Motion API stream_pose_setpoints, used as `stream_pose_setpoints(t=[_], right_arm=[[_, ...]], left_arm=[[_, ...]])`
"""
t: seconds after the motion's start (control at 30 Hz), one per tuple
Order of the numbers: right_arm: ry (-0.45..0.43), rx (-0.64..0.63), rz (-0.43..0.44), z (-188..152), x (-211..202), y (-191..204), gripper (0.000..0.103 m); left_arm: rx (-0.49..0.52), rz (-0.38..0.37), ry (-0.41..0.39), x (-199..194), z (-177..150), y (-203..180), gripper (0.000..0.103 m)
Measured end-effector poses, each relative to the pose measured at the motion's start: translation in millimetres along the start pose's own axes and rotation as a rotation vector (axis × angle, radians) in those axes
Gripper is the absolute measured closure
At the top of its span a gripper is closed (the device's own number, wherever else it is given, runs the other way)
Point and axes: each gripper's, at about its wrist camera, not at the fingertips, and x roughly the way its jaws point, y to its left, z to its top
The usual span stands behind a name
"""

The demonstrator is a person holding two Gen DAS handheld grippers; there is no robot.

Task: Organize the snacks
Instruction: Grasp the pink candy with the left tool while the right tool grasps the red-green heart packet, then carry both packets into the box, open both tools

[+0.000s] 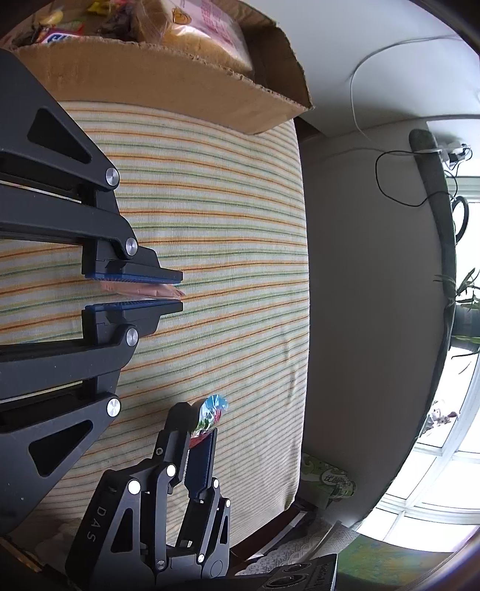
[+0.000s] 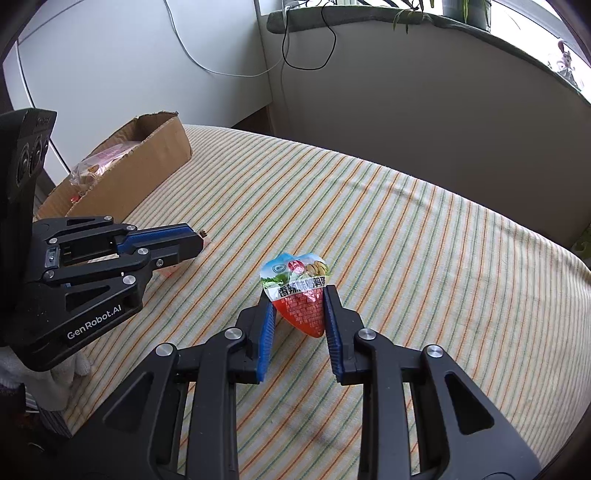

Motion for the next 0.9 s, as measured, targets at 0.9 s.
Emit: stream_pose_setpoints(t=[0.9], right_arm=[[-0.016,-0.006,-0.022,0,-14,10,0.077]], left_arm=[[-0.029,-0.017,-0.022,-18,-10,10,0.099]])
